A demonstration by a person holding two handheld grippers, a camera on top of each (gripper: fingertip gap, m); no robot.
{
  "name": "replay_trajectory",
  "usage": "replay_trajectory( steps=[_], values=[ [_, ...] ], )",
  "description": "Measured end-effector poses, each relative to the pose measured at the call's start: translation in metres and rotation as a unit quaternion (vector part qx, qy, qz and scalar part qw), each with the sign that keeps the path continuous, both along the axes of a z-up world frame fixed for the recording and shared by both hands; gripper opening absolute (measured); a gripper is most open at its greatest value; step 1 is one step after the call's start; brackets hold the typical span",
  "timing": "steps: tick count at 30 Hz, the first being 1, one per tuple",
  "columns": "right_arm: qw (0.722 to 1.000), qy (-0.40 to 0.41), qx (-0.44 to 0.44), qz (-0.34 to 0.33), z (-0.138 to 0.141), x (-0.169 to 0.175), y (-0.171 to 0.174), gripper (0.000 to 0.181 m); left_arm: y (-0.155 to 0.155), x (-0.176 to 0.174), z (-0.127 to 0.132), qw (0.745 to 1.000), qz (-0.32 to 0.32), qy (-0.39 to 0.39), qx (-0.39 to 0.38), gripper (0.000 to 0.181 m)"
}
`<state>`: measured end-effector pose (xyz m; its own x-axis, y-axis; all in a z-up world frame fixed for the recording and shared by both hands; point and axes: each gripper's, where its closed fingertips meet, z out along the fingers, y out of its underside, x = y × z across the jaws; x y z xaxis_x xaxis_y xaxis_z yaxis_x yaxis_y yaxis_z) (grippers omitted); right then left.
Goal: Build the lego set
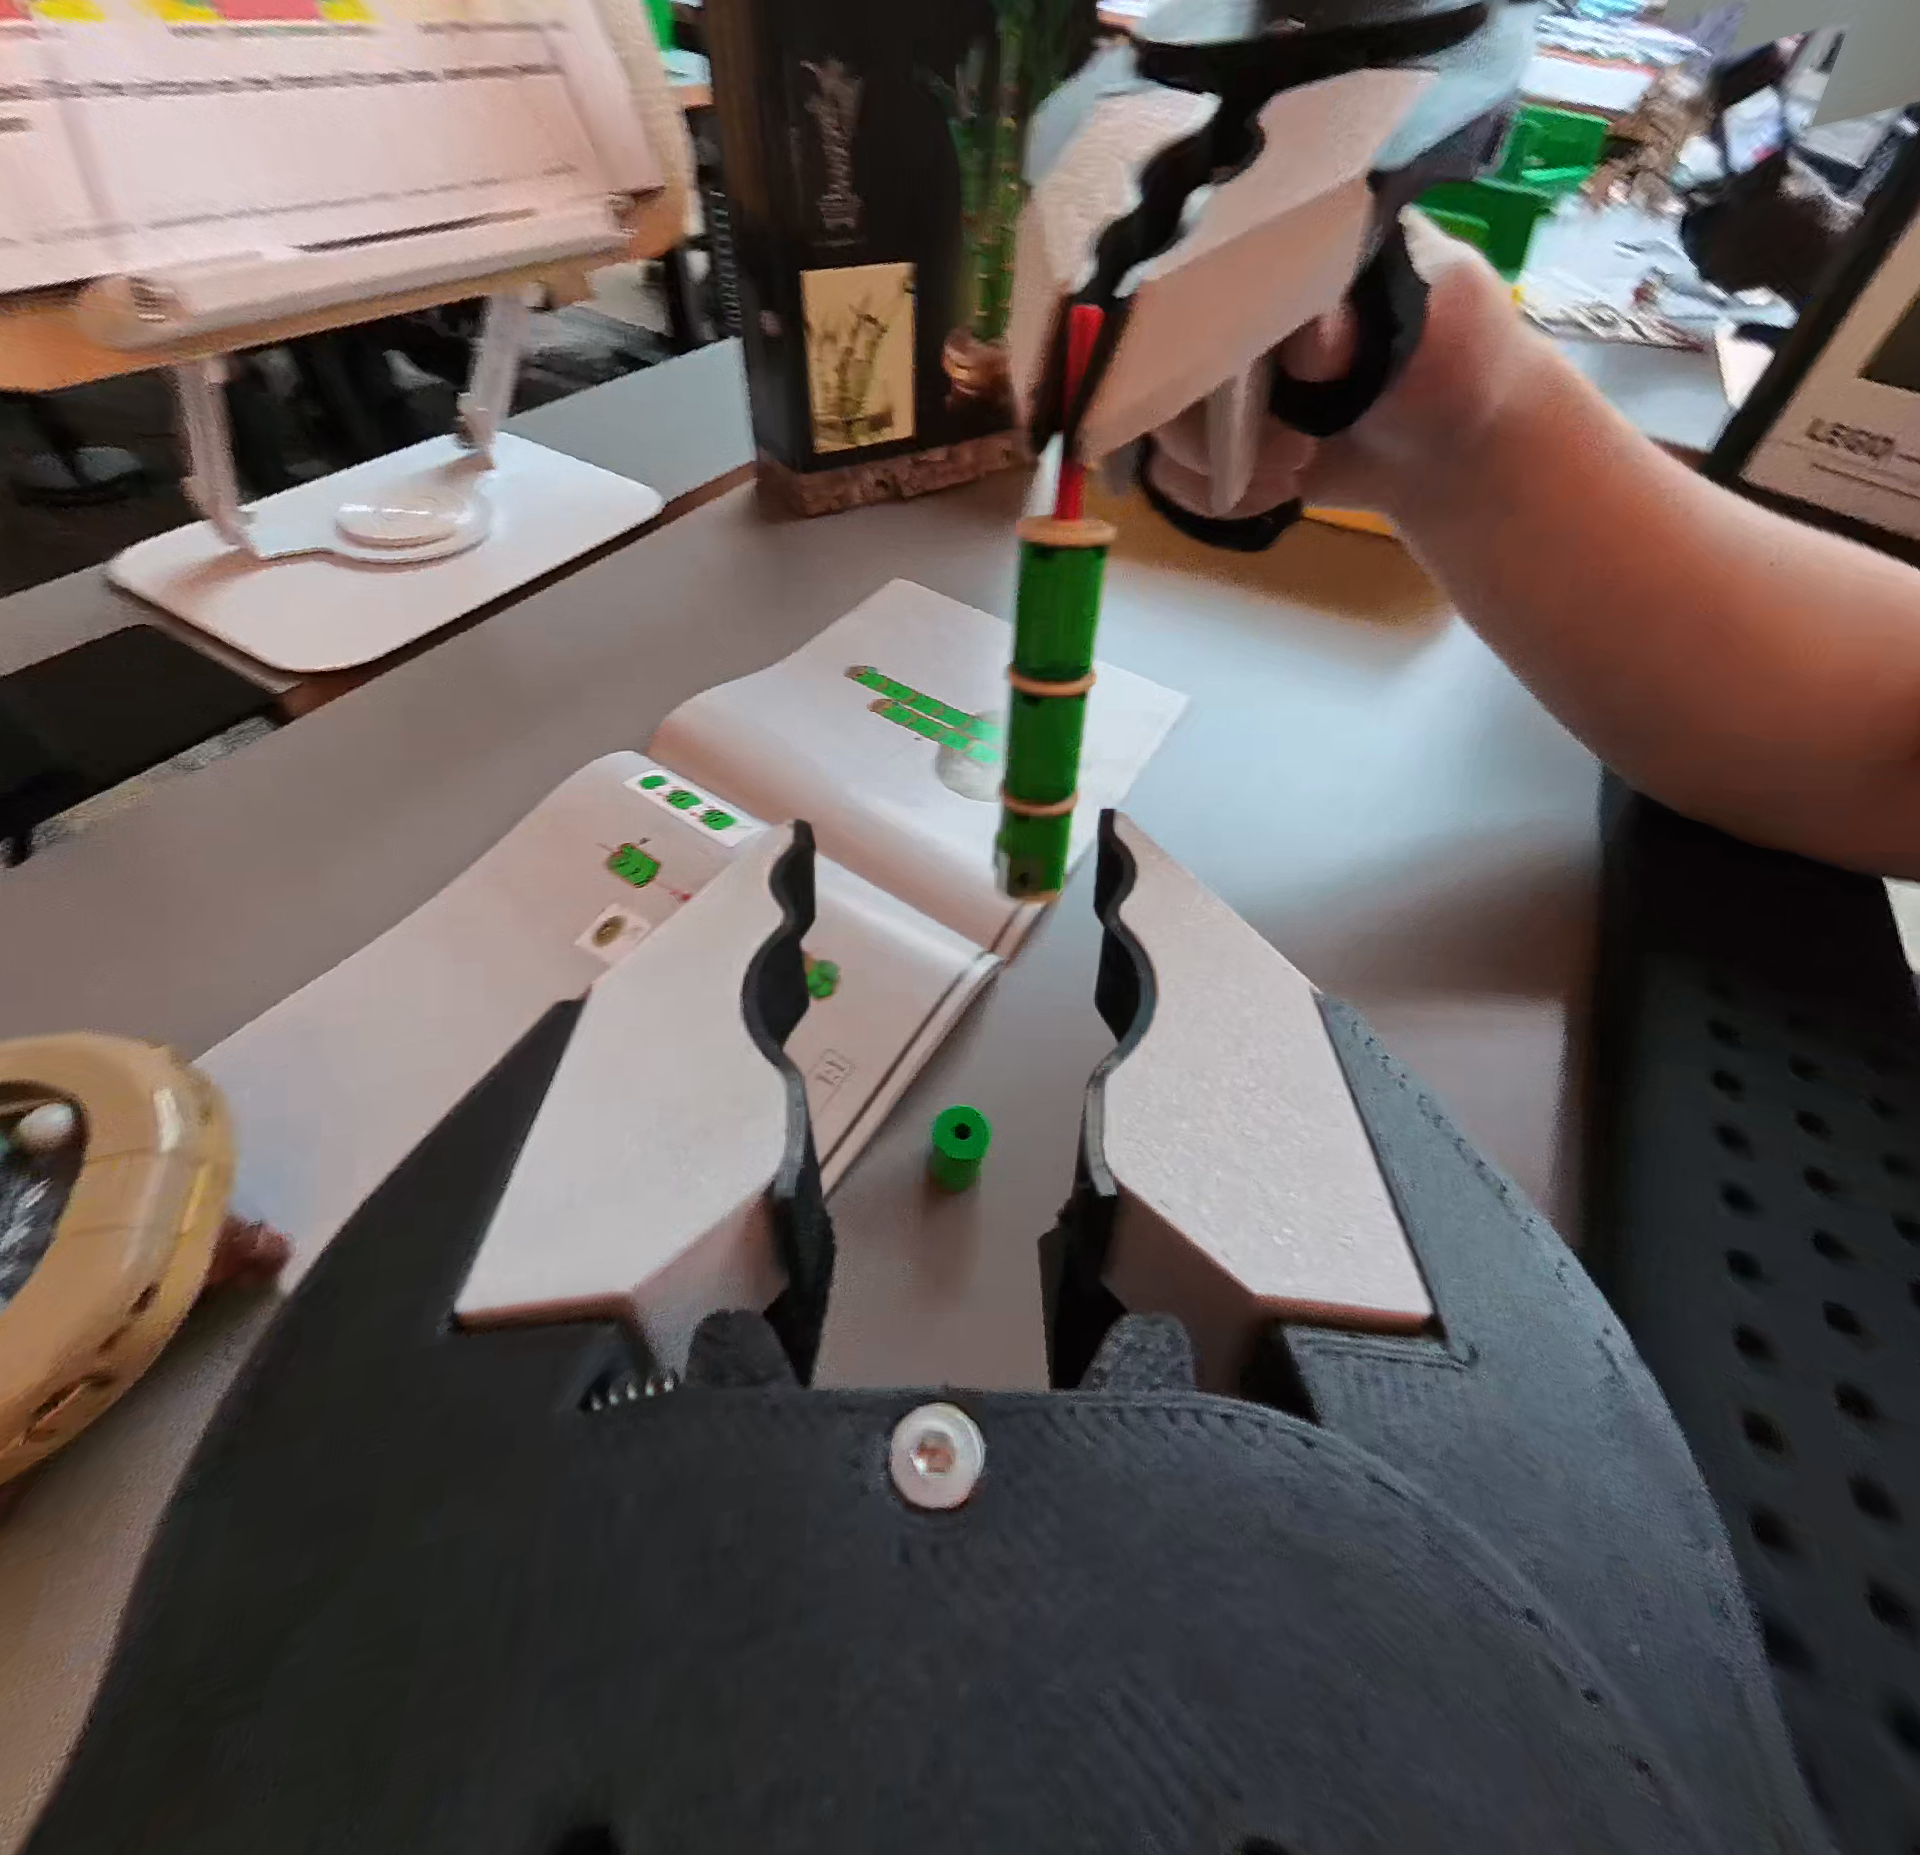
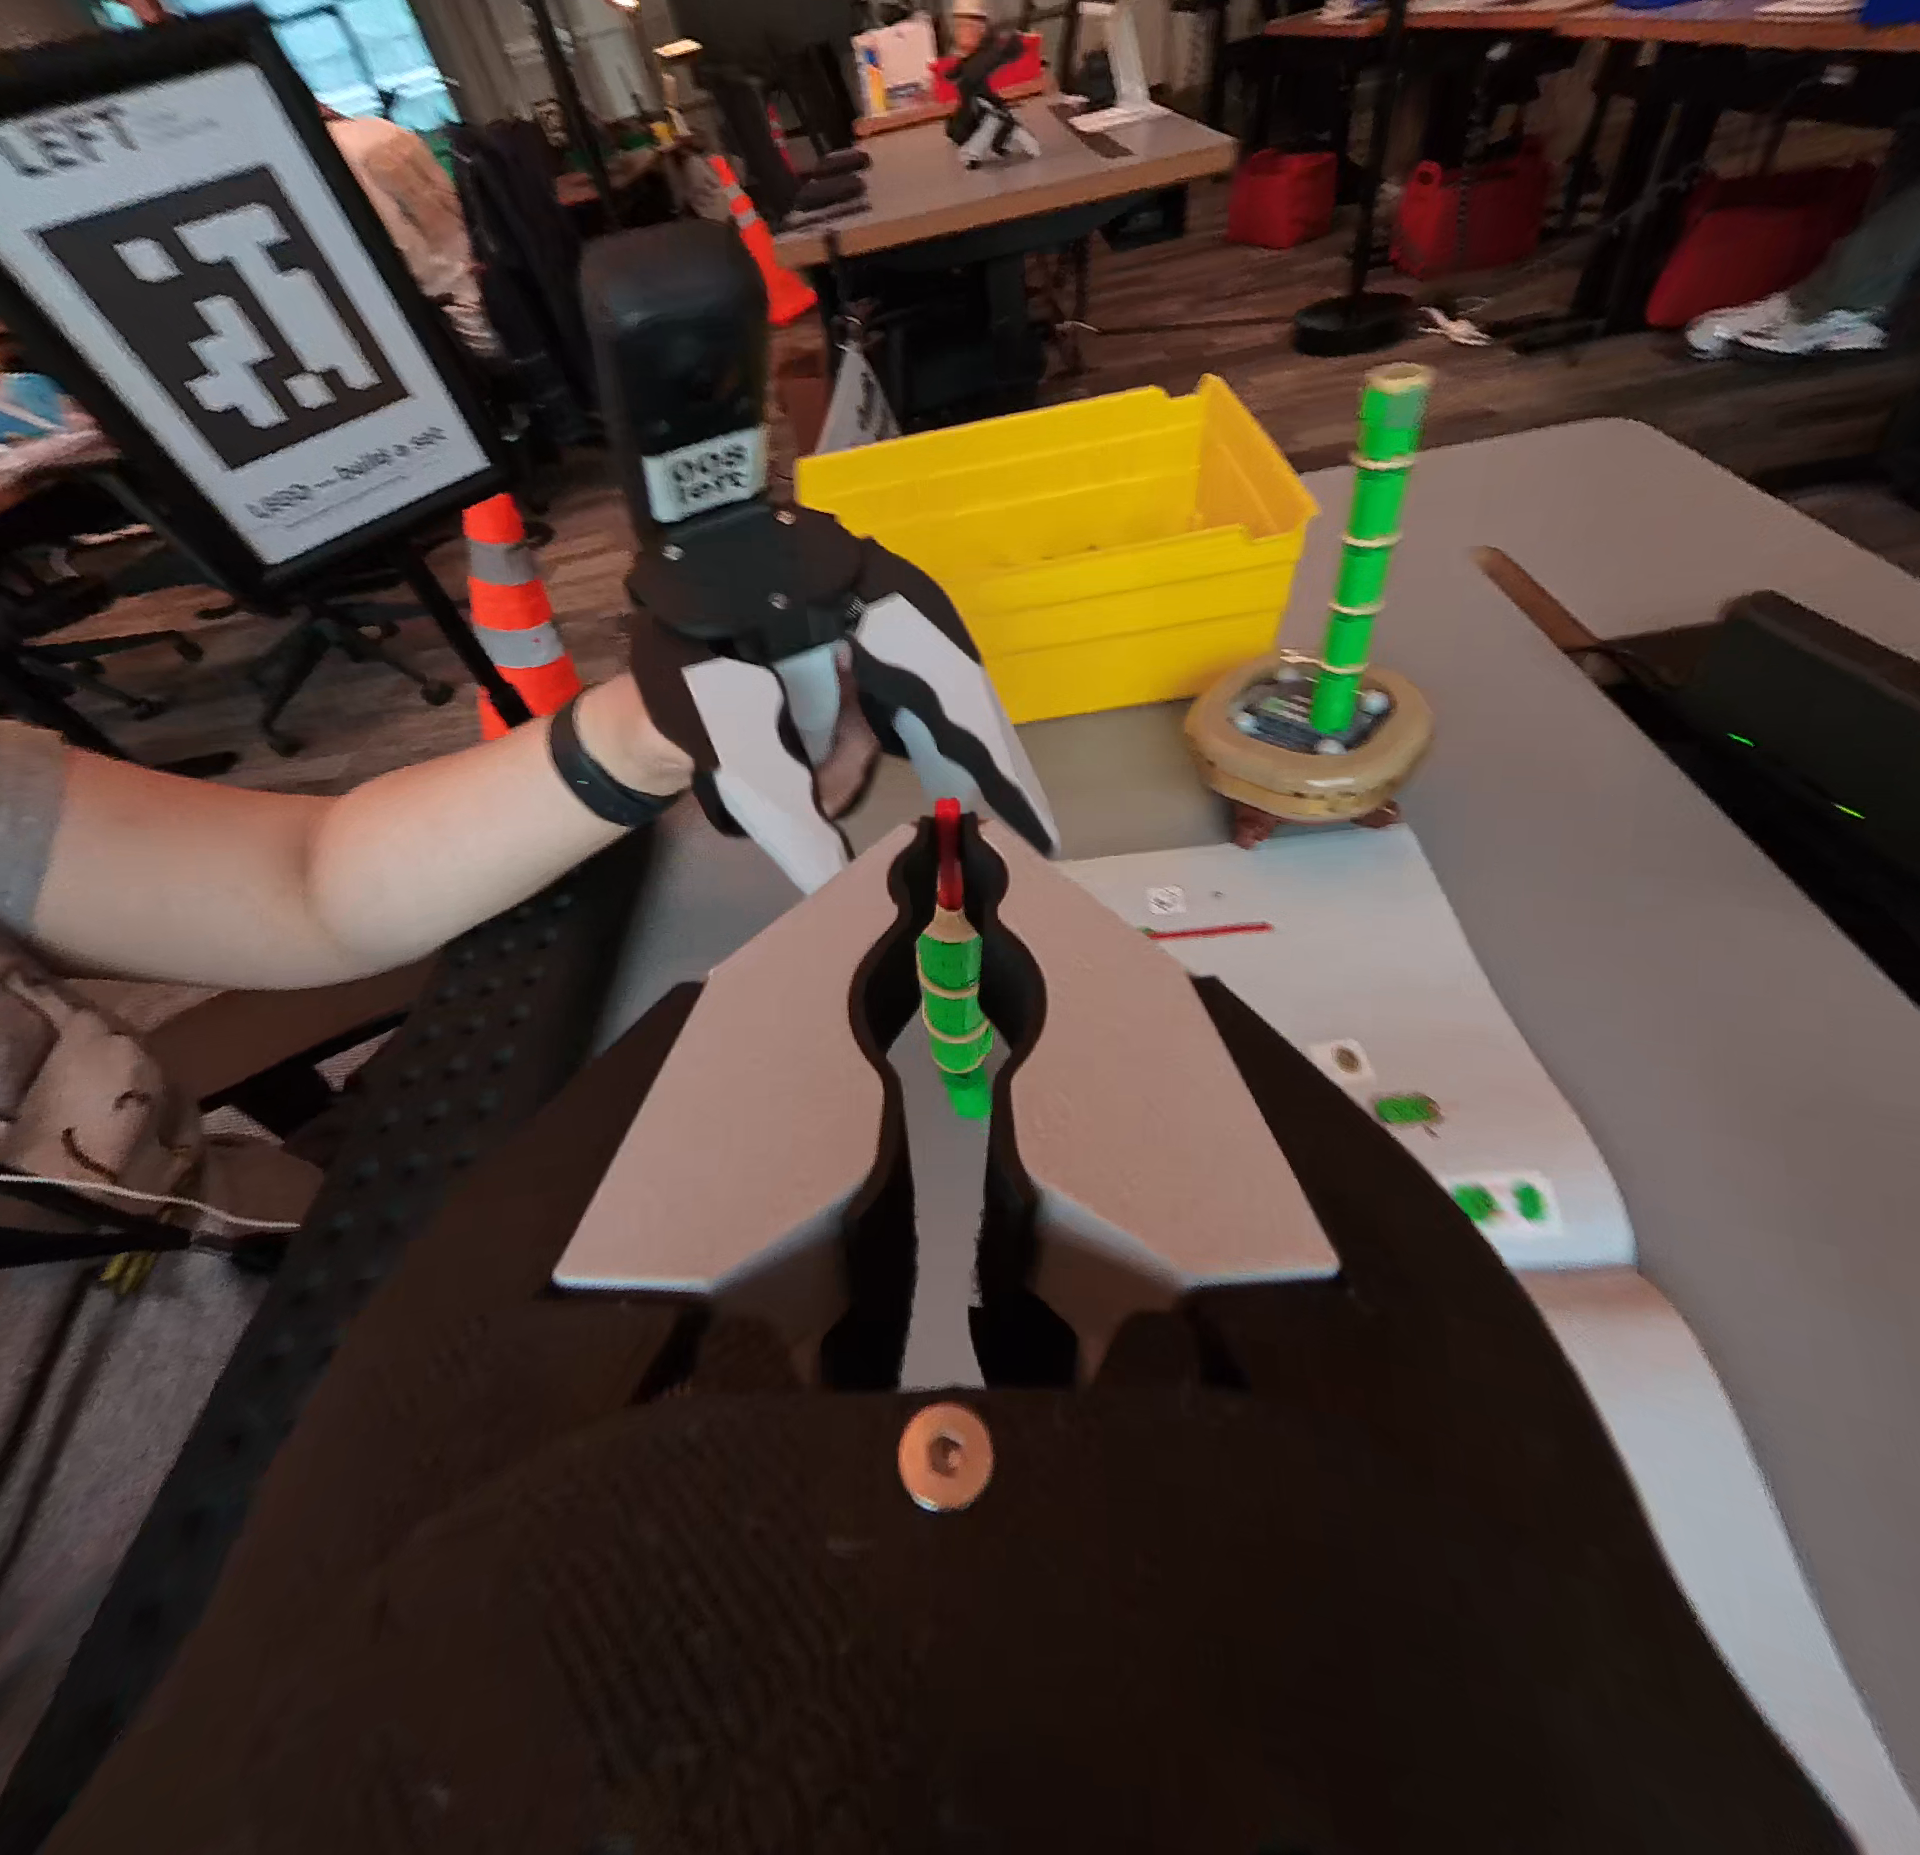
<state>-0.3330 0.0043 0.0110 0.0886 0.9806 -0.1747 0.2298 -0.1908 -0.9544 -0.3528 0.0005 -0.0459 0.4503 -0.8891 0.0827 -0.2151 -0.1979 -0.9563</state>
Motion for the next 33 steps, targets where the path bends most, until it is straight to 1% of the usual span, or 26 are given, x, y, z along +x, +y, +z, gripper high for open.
replay_trajectory(
  steps=[2, 3, 5, 7, 9, 11, 13, 16, 19, 25, 30, 33],
  values=[
    [0.998, -0.024, 0.008, -0.06, -0.005, 0.021, 0.024, 0.002, 0.014, -0.015, 0.009, 0.999, 0.044, -0.032, -0.007, 0.053],
    [0.995, -0.036, 0.007, -0.09, -0.008, 0.034, 0.037, 0.002, 0.019, -0.023, 0.017, 0.996, 0.062, -0.059, -0.004, 0.052],
    [0.991, -0.039, -0.012, -0.125, -0.011, 0.058, 0.053, 0.002, 0.026, -0.043, 0.045, 0.986, 0.098, -0.134, 0.027, 0.048],
    [0.986, -0.035, -0.026, -0.159, -0.01, 0.08, 0.067, 0.002, 0.025, -0.07, 0.08, 0.964, 0.139, -0.215, 0.078, 0.048],
    [0.982, -0.034, -0.027, -0.186, -0.008, 0.099, 0.076, 0.002, 0.016, -0.1, 0.111, 0.934, 0.176, -0.275, 0.146, 0.046],
    [0.98, -0.032, -0.026, -0.197, -0.004, 0.112, 0.078, 0.002, 0.005, -0.123, 0.13, 0.91, 0.209, -0.294, 0.206, 0.044],
    [0.978, -0.028, -0.029, -0.203, -0.001, 0.121, 0.08, 0.002, -0.003, -0.132, 0.138, 0.897, 0.228, -0.288, 0.246, 0.042],
    [0.978, -0.027, -0.036, -0.205, -0.001, 0.128, 0.08, 0.002, -0.003, -0.129, 0.137, 0.895, 0.24, -0.265, 0.266, 0.041],
    [0.977, -0.031, -0.041, -0.208, -0.002, 0.133, 0.08, 0.002, 0.004, -0.12, 0.126, 0.904, 0.245, -0.241, 0.254, 0.041],
    [0.98, -0.026, -0.047, -0.193, 0.0, 0.131, 0.075, 0.002, 0.012, -0.106, 0.113, 0.923, 0.223, -0.223, 0.221, 0.042],
    [0.984, -0.034, -0.048, -0.17, 0.0, 0.117, 0.067, 0.002, 0.017, -0.092, 0.099, 0.943, 0.183, -0.229, 0.158, 0.042],
    [0.988, -0.031, -0.05, -0.141, 0.002, 0.099, 0.057, 0.002, 0.017, -0.076, 0.089, 0.955, 0.141, -0.237, 0.109, 0.041]
  ],
)
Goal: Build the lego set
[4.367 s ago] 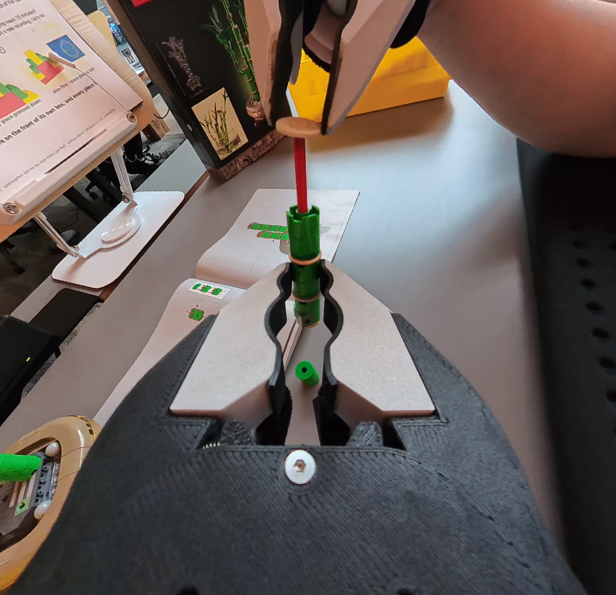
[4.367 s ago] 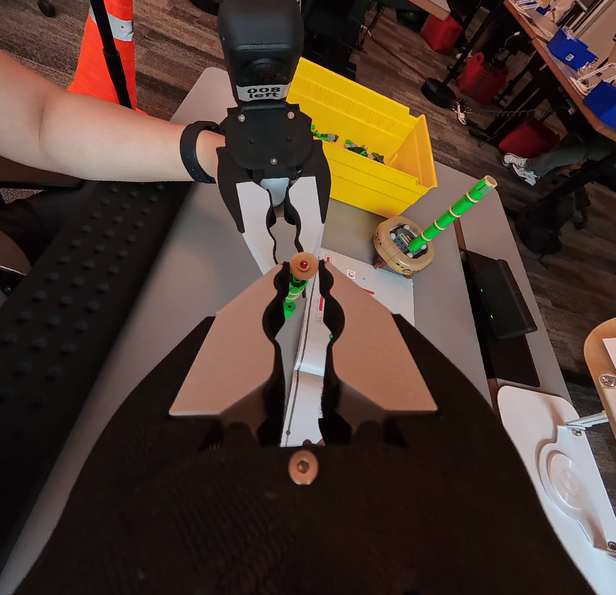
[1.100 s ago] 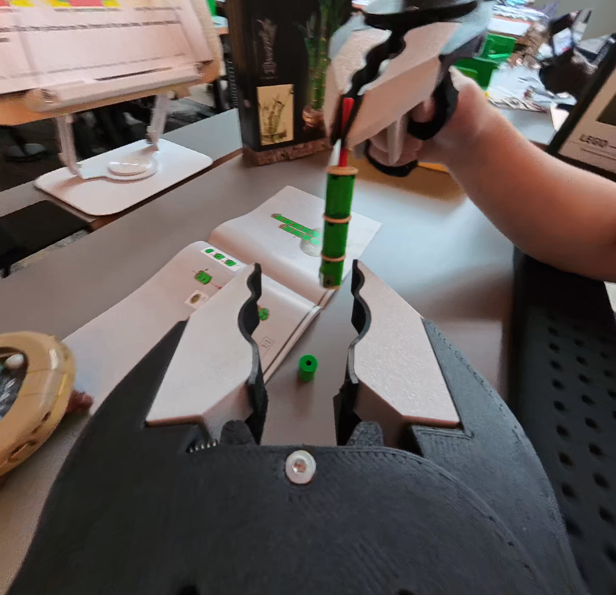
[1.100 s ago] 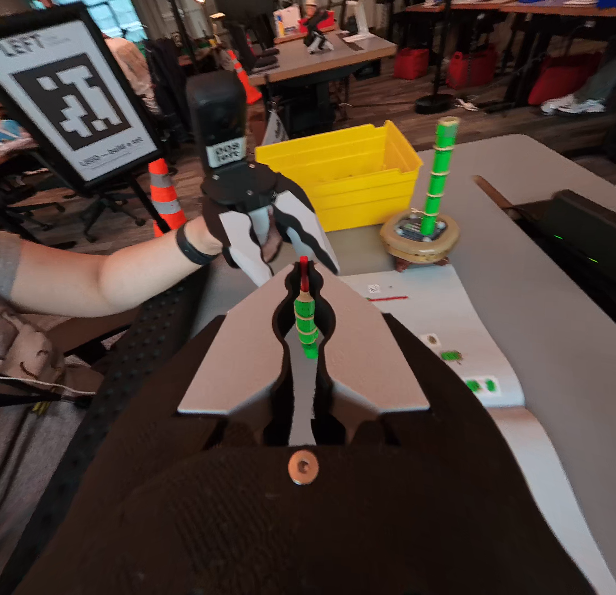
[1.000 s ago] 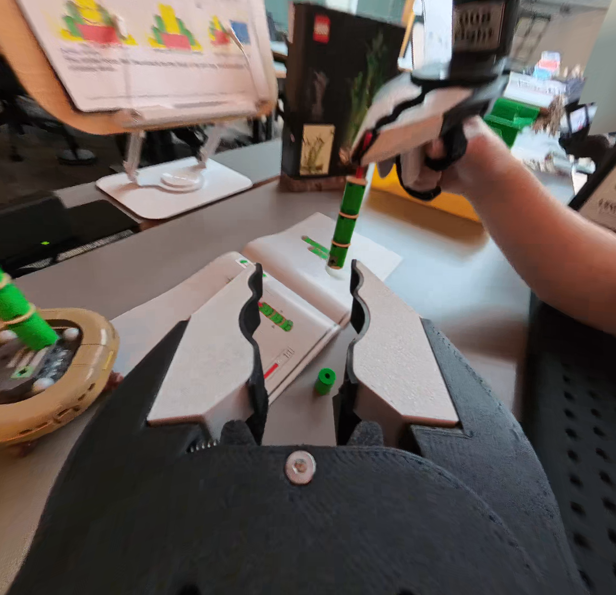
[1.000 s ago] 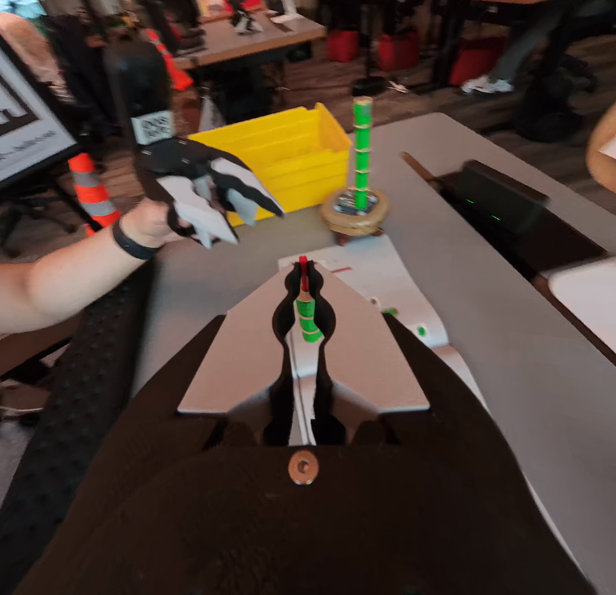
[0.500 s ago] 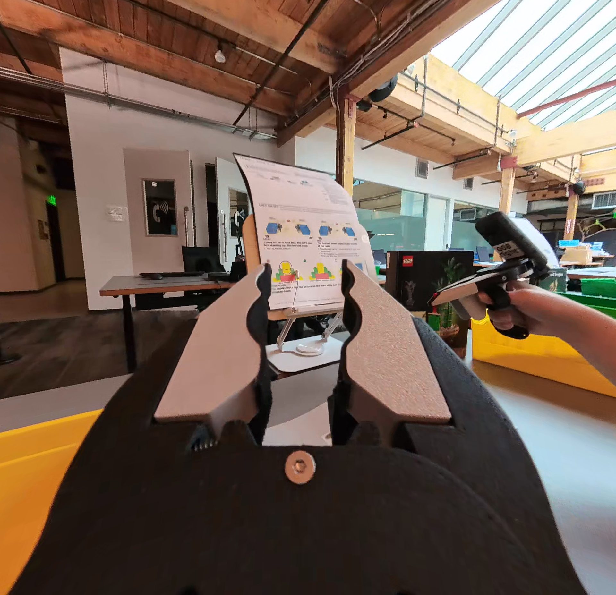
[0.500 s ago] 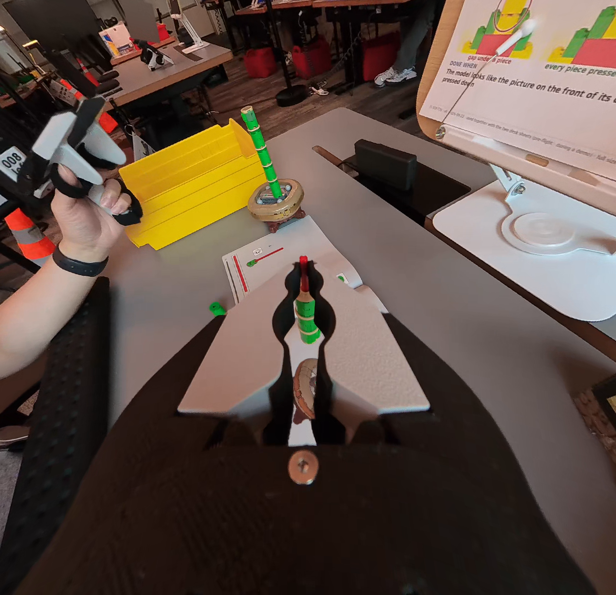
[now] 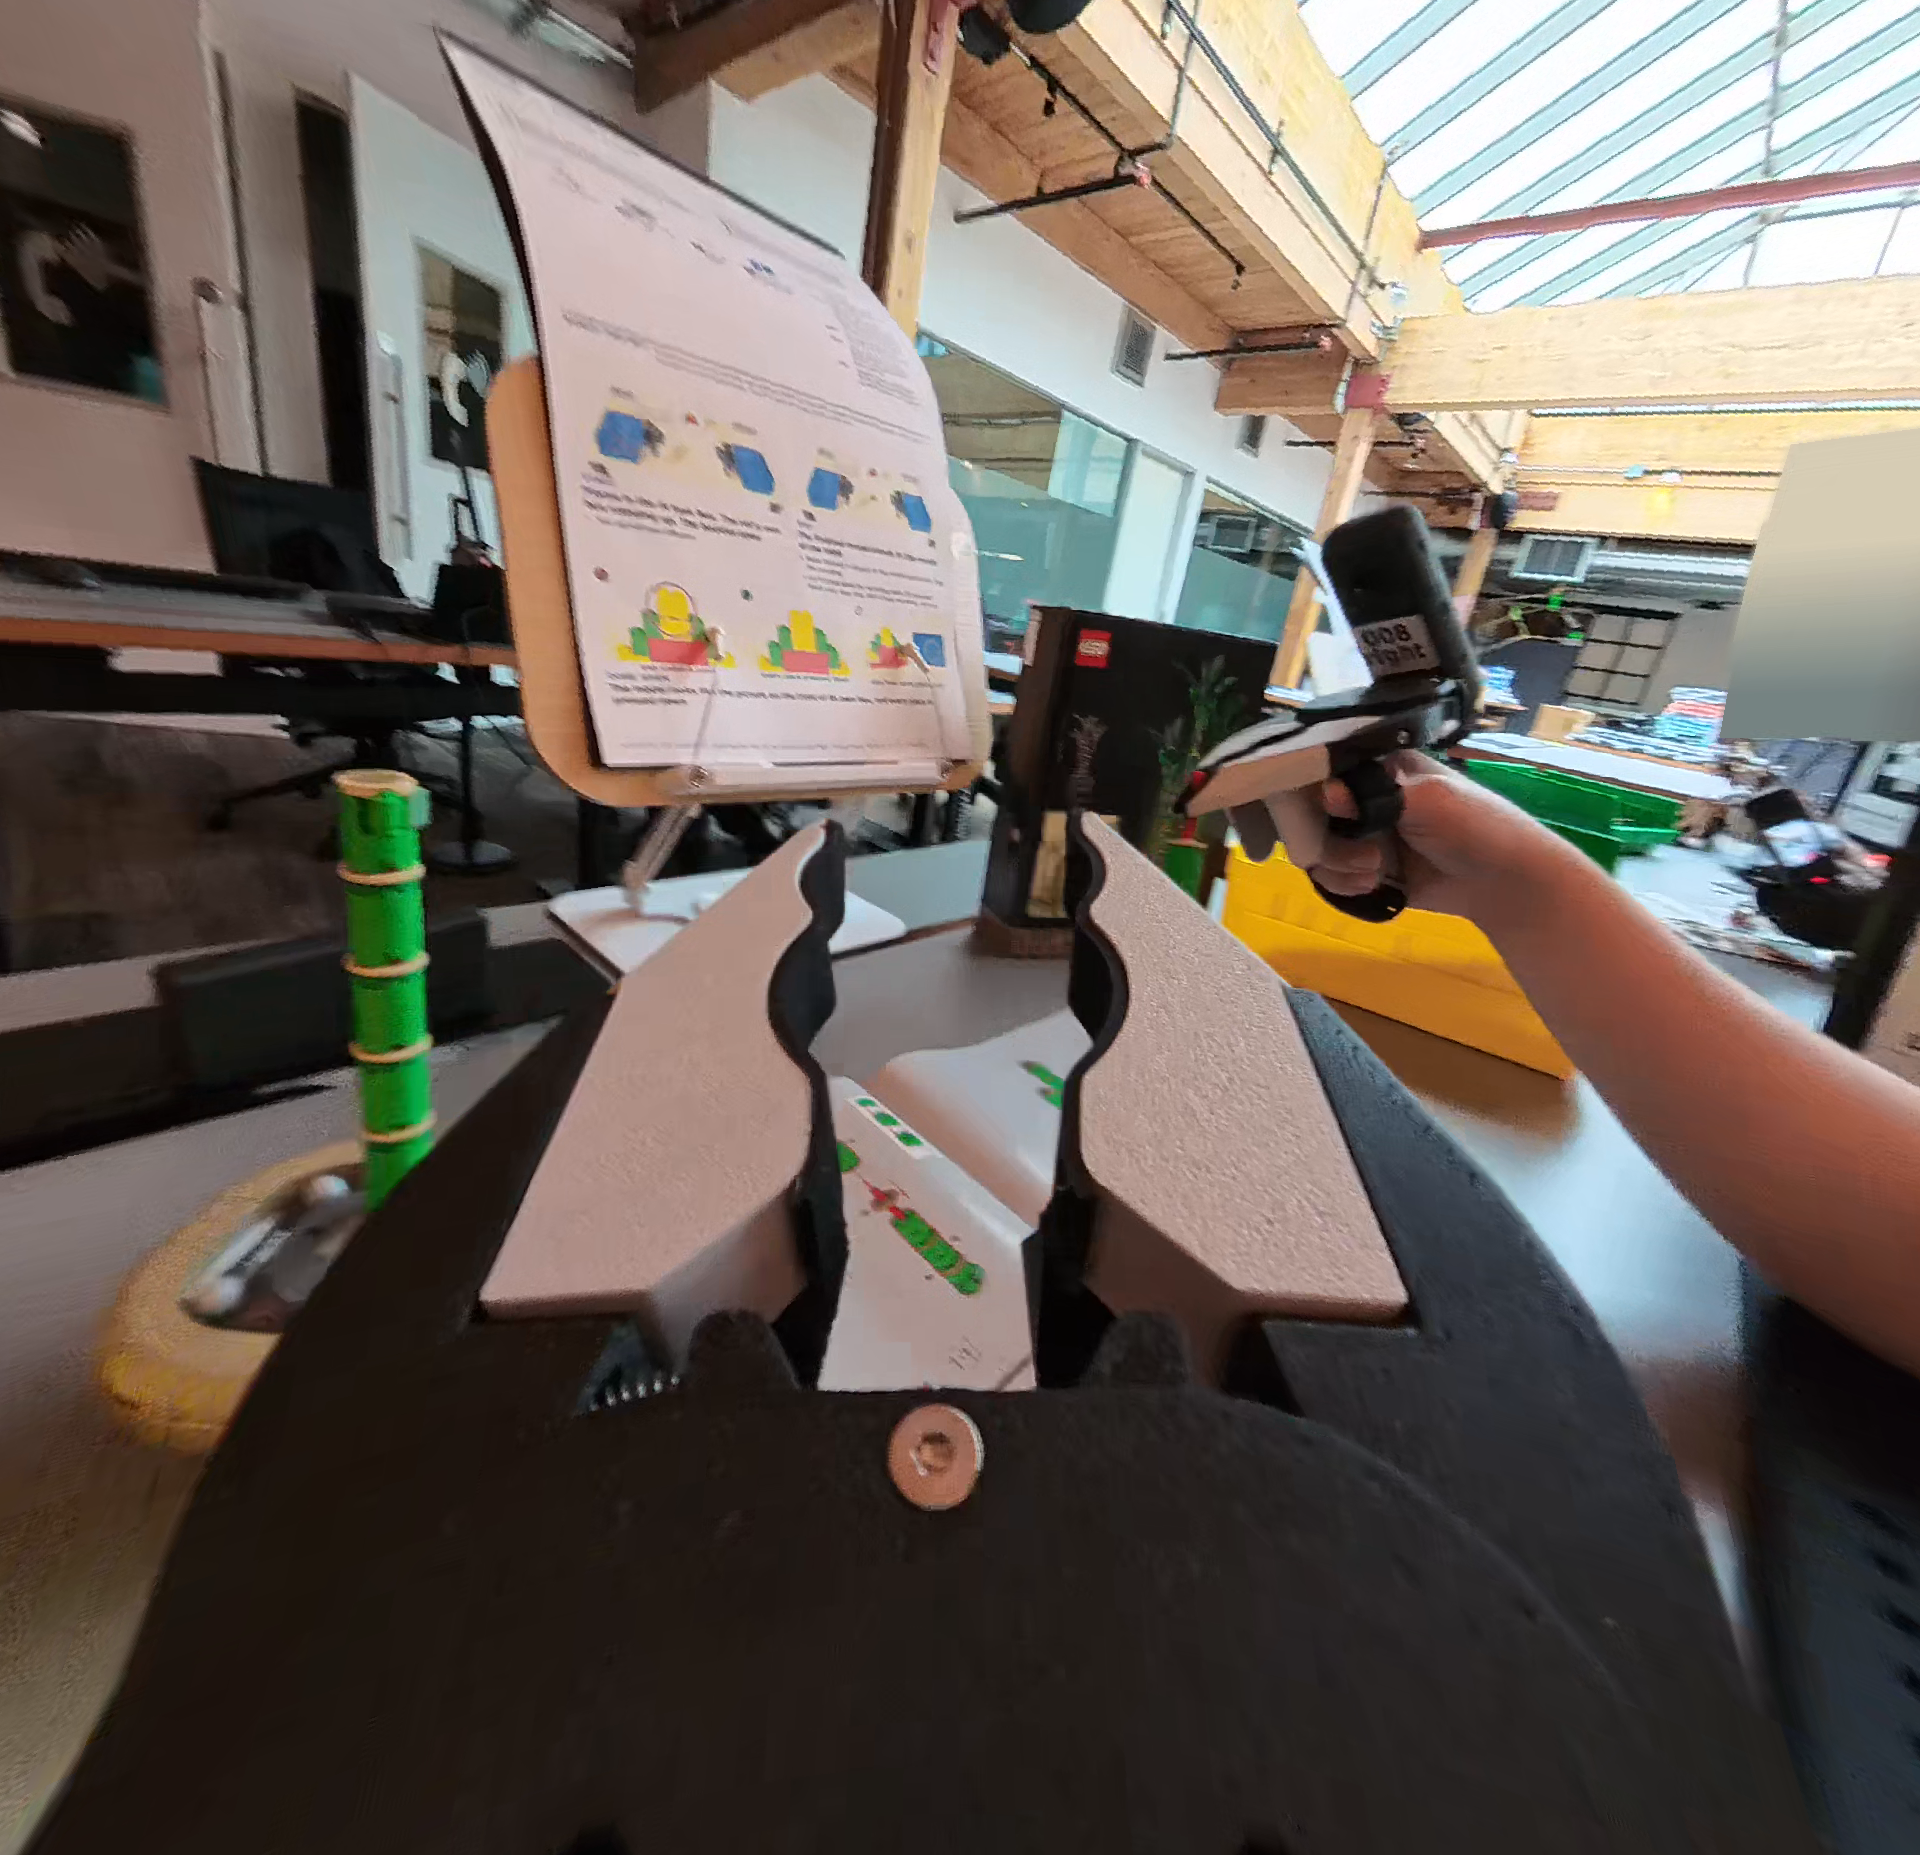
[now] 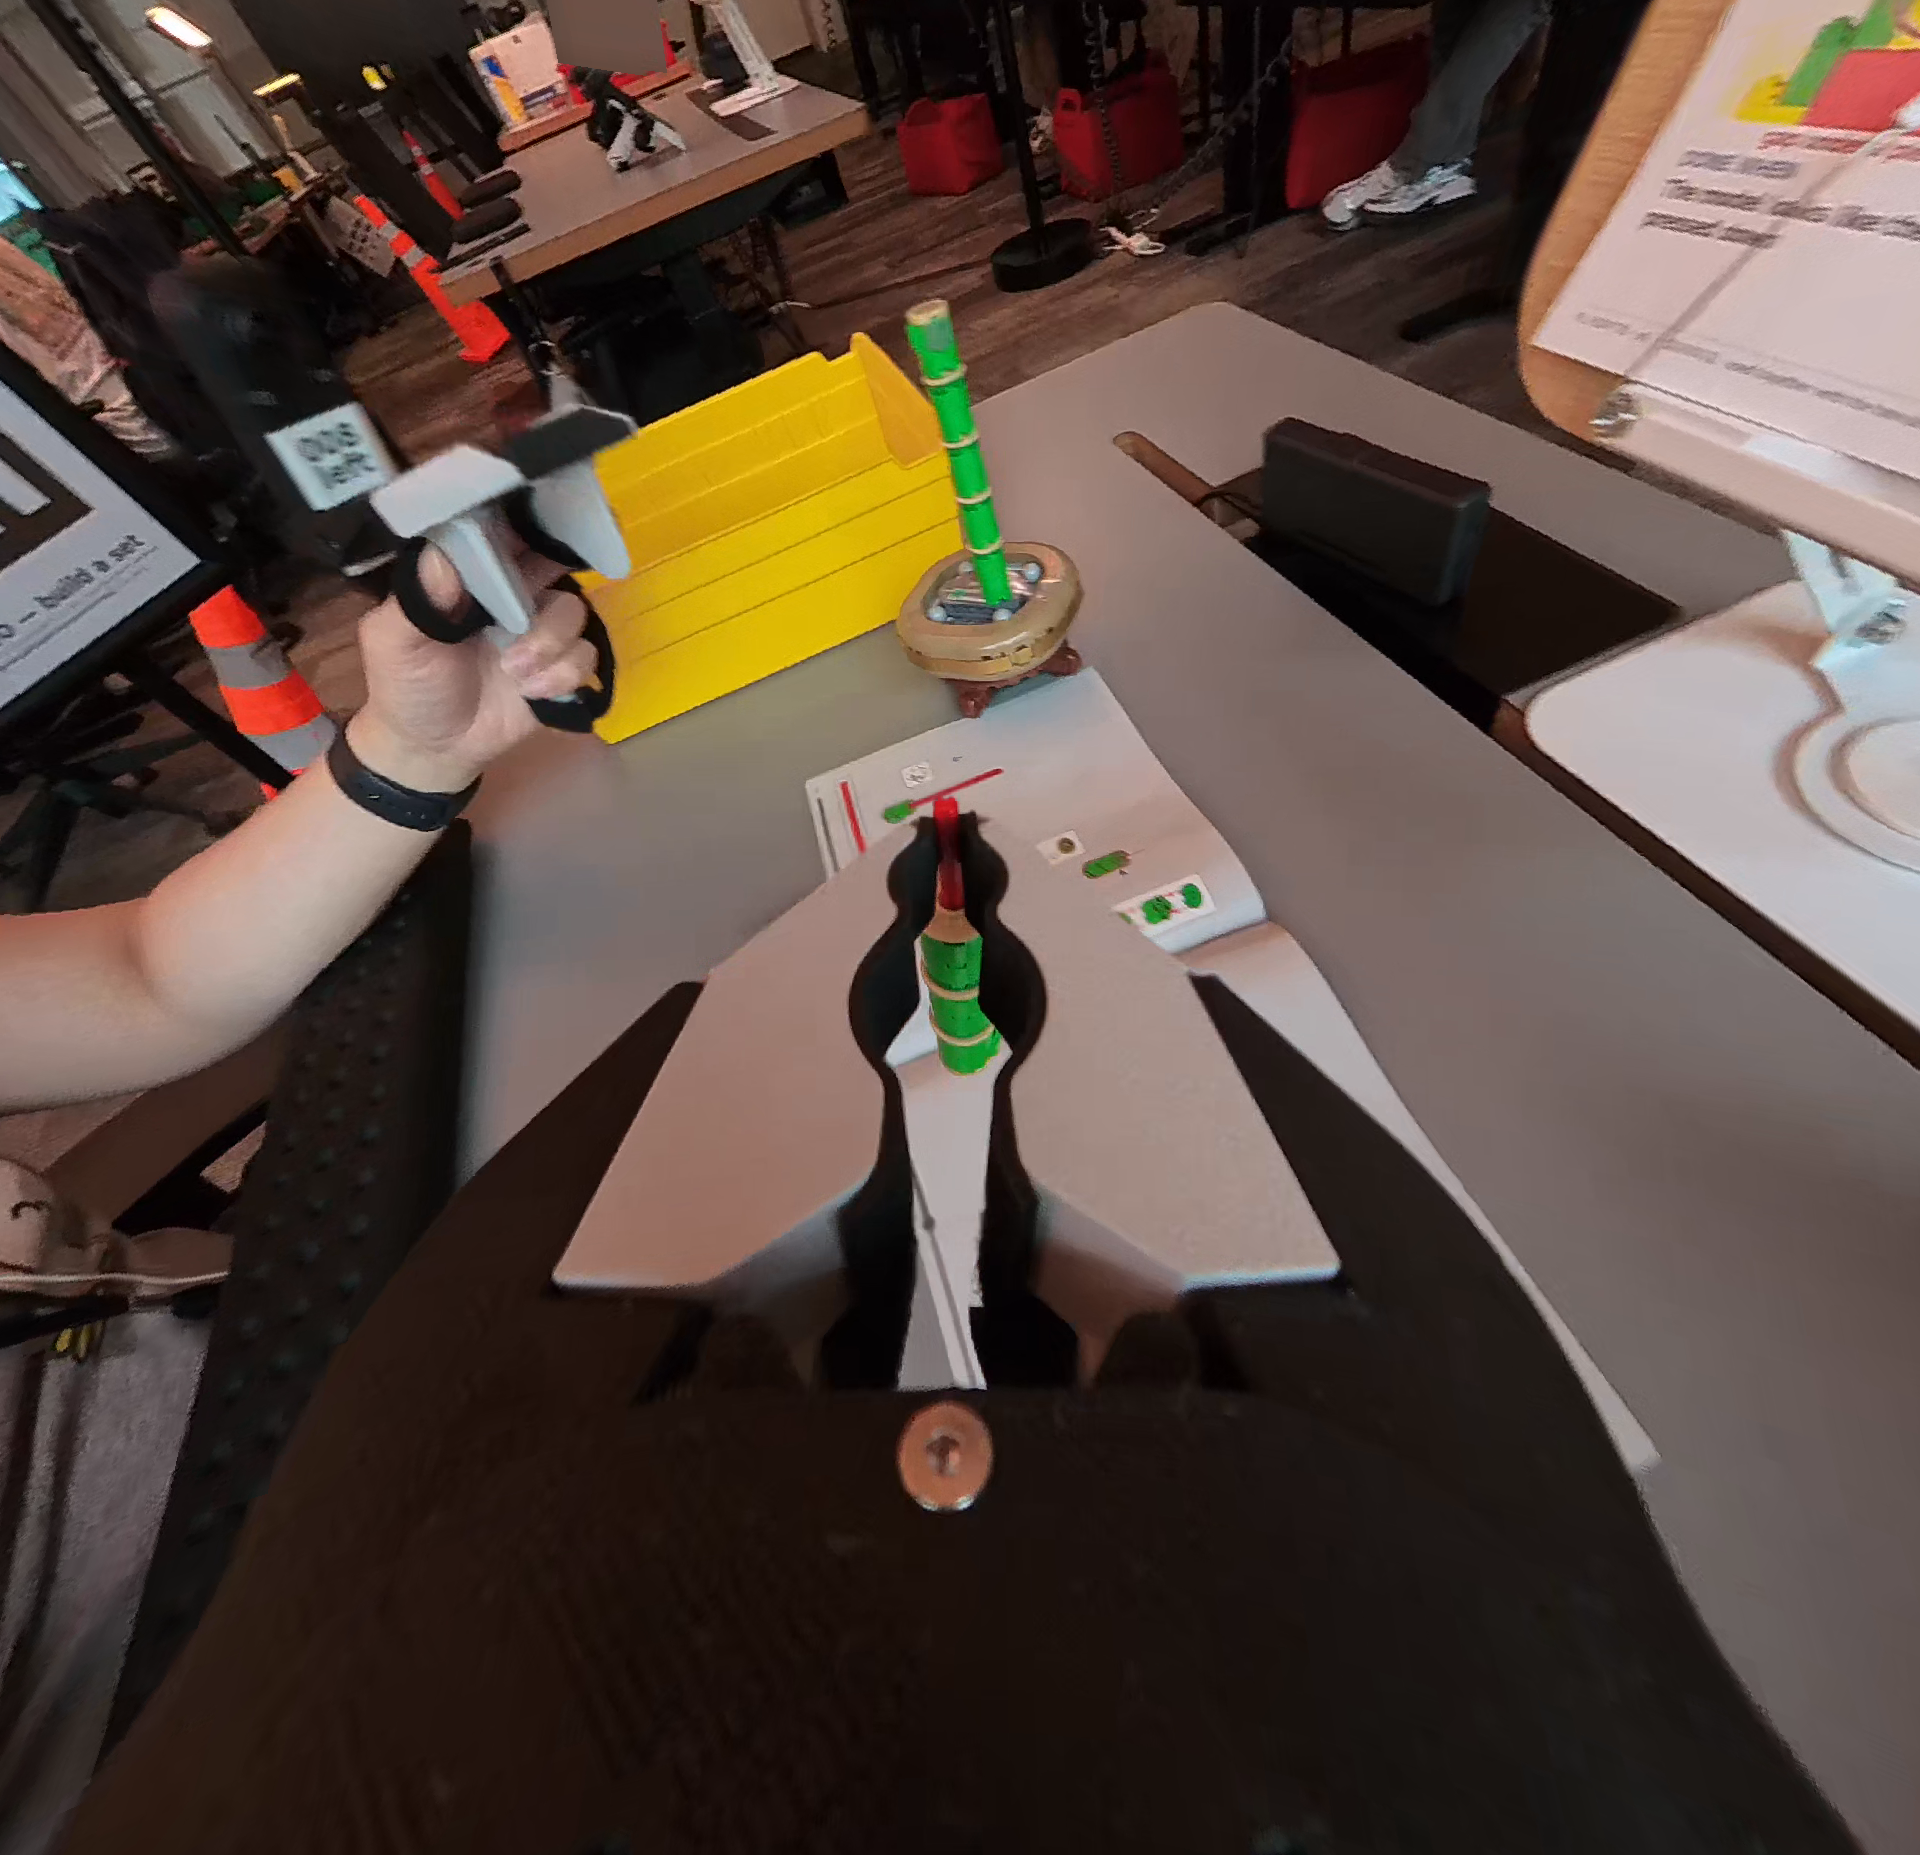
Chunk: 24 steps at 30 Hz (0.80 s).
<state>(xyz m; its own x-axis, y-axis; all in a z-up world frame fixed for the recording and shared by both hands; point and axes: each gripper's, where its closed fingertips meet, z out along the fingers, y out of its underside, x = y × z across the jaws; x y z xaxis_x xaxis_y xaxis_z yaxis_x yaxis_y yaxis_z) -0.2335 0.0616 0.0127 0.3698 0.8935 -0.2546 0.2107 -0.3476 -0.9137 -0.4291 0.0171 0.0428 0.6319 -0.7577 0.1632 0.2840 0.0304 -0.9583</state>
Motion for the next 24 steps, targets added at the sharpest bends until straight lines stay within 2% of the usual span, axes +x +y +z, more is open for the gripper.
replay_trajectory(
  steps=[6, 12, 17, 21, 24],
  values=[
    [0.996, 0.004, 0.003, 0.089, 0.001, -0.061, -0.036, 0.002, -0.01, 0.046, -0.03, 0.991, -0.112, 0.039, -0.07, 0.041],
    [0.986, -0.014, 0.045, 0.158, 0.0, -0.114, -0.078, 0.003, -0.023, 0.072, -0.052, 0.978, -0.15, 0.126, -0.072, 0.052],
    [0.981, -0.023, 0.061, 0.184, -0.001, -0.131, -0.097, 0.003, -0.045, 0.088, -0.054, 0.964, -0.217, 0.137, -0.066, 0.041],
    [0.981, -0.021, 0.054, 0.186, -0.004, -0.133, -0.097, 0.003, -0.054, 0.09, -0.048, 0.96, -0.247, 0.111, -0.07, 0.036],
    [0.98, -0.006, 0.045, 0.196, -0.002, -0.135, -0.1, 0.003, -0.054, 0.086, -0.042, 0.96, -0.254, 0.089, -0.074, 0.025]
  ],
)
